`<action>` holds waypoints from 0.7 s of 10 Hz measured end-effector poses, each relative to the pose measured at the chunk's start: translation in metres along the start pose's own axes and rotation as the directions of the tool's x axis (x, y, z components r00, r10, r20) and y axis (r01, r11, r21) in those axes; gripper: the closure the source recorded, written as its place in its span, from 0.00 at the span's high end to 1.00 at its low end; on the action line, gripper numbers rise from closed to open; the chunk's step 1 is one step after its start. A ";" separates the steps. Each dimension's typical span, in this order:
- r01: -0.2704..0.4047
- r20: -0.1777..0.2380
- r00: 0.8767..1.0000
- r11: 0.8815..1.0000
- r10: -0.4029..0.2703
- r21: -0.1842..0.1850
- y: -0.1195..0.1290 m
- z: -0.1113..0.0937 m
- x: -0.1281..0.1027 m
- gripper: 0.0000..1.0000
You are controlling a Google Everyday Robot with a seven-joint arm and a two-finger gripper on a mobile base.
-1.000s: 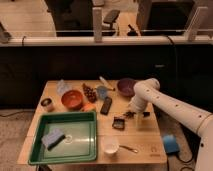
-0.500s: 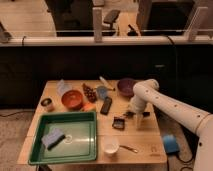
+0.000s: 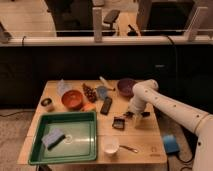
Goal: Place brush in tray
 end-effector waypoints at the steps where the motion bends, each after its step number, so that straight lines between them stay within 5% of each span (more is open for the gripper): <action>1: 0.000 0.000 1.000 1.000 0.000 0.002 0.000 0.001 0.000 0.48; 5: -0.001 -0.004 1.000 1.000 0.001 0.008 -0.002 -0.002 0.000 0.08; 7: -0.003 -0.008 1.000 0.999 0.003 0.044 -0.007 -0.023 -0.003 0.03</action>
